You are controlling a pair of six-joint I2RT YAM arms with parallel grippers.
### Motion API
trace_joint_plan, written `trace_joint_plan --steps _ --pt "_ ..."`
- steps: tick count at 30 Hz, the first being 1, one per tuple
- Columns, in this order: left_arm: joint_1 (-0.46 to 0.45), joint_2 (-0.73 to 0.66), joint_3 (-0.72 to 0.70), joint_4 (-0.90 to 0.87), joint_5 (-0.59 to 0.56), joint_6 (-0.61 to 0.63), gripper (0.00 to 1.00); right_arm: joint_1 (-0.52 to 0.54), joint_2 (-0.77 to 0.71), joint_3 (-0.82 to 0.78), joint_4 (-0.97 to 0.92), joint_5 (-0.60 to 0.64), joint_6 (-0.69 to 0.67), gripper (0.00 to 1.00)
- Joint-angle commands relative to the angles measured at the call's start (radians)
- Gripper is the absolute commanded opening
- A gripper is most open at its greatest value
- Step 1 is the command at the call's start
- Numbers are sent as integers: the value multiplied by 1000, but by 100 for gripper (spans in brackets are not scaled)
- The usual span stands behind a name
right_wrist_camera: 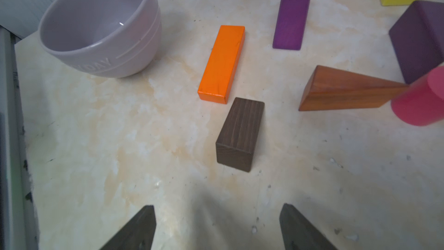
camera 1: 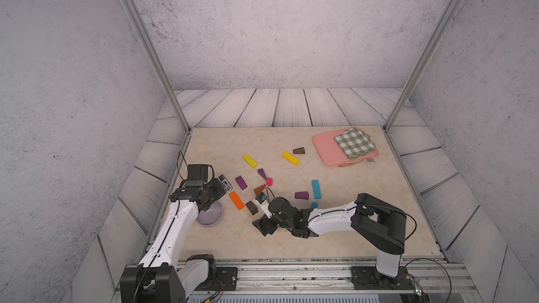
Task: Assemble a small pinwheel with building blocks
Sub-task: Pick up the building block from the center of the board.
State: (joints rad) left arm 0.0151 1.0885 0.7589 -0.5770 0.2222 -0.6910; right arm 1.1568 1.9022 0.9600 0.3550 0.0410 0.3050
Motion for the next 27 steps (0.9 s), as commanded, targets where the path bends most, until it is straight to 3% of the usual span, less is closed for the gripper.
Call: trace_joint_plan --steps 1,14,23,27 --pt "24 5 -19 -11 19 33 96 4 68 59 -28 55 1 83" --pt "43 7 -46 45 94 35 96 -29 184 170 -80 70 12 71" --pt "48 16 -49 63 132 47 96 -36 197 185 -81 37 0 39" --pt "48 26 -38 84 197 81 96 -42 157 155 -73 26 -7 31"
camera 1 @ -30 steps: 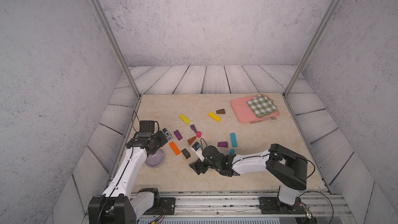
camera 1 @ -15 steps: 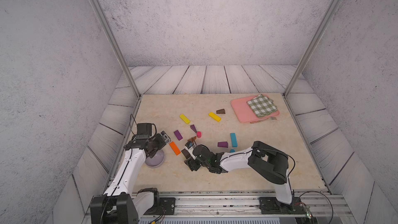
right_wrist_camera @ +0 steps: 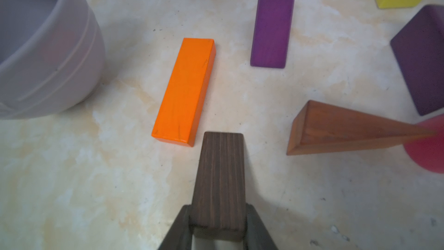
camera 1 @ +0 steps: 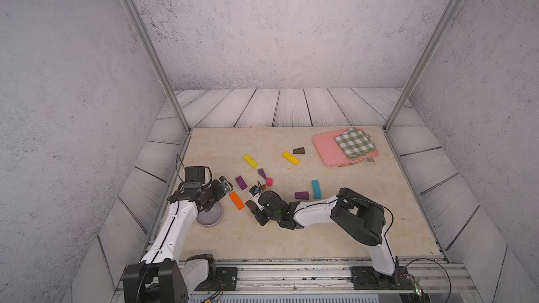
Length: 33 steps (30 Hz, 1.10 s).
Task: Assemble a small pinwheel with building blocks
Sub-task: Pick up the building block from the center of the board, then place the building block at the center of the board.
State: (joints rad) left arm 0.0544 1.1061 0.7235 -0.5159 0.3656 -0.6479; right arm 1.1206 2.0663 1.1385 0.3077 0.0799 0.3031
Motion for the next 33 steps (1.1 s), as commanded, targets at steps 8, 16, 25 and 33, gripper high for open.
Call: trace_joint_plan --steps 8,16,25,33 --pt "-45 13 3 152 184 54 92 -133 -255 -147 -69 -240 139 14" --pt "-392 146 231 43 10 -41 88 -384 -536 -341 11 -581 382 12" --pt "-562 291 376 110 -71 -255 77 -425 -654 -378 -53 -506 325 12" --pt "-637 359 407 188 -74 -421 60 -433 -657 -439 171 -400 432 12"
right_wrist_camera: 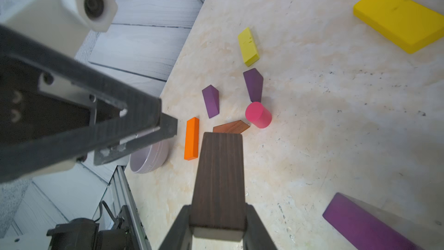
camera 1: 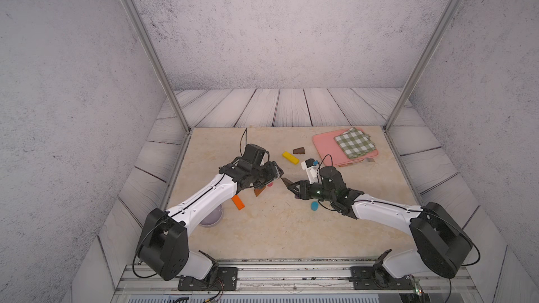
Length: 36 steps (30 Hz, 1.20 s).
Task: Assemble a small pinwheel with building blocks
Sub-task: Place the building block at the center of the board.
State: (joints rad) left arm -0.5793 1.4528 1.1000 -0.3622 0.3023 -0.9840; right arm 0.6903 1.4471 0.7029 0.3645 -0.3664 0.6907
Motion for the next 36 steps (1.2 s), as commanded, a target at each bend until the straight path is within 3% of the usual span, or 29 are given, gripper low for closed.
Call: trace_joint_plan --steps 1,8,13,17,22,29,36 --pt "-5 20 36 33 -10 -98 59 -3 -37 -10 138 51 40 13" --pt "-8 69 65 33 6 -177 51 -3 -37 -22 223 66 13 15" --pt "-18 80 111 -4 -33 -165 44 -2 -5 -4 245 42 24 15" --pt "-17 103 118 -19 -12 -170 27 -3 11 1 273 -9 -1 16" --pt "-17 112 117 -21 9 -159 21 -3 24 8 275 -51 -23 16" --pt "-17 139 117 4 33 -153 0 -2 21 1 263 -51 -26 18" --pt "-17 169 129 20 63 -148 0 -3 8 -17 243 -31 -40 26"
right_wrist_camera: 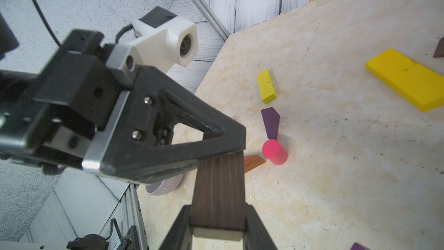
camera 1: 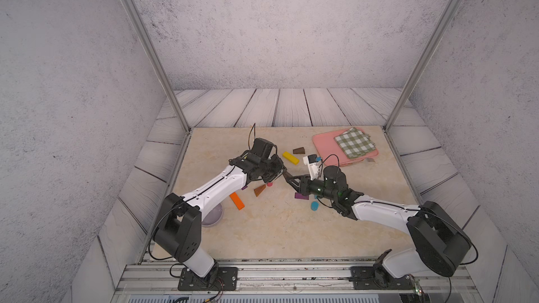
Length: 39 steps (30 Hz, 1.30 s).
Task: Assemble a small pinwheel with building blocks
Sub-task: Place the building block at the center of the board.
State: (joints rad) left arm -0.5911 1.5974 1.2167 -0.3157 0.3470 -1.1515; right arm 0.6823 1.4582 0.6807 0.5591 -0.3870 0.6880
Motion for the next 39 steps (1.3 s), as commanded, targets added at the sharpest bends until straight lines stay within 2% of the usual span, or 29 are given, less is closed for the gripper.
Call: trace_joint_plan --steps 1,4,6,9,12,15,19,23,25,28,36,39 --pt "-6 24 13 -29 18 22 0 5 -2 5 47 -9 -39 26" --pt "-6 24 16 -44 15 34 0 6 8 6 46 -6 -35 29" --pt "-3 28 25 -60 14 54 0 5 9 7 42 1 -30 49" --pt "9 51 61 -137 10 126 0 4 -17 1 8 30 -36 73" --pt "30 76 108 -240 -3 203 0 0 -80 -23 -63 89 -70 87" --pt "37 102 160 -326 -59 268 0 -6 -170 -73 -126 150 -112 96" --pt "39 208 297 -469 -102 292 0 -8 -343 -158 -212 265 -164 99" --pt "18 253 264 -306 -85 126 0 -10 -519 -215 -332 357 -259 99" --pt "-2 286 286 -285 -127 77 0 -11 -603 -236 -391 404 -304 99" --pt "-39 374 413 -402 -241 89 0 -14 -714 -257 -467 458 -333 99" --pt "-61 661 690 -644 -282 137 0 -18 -767 -283 -505 443 -338 99" --pt "-65 703 719 -687 -291 148 0 -20 -760 -282 -498 421 -338 99"
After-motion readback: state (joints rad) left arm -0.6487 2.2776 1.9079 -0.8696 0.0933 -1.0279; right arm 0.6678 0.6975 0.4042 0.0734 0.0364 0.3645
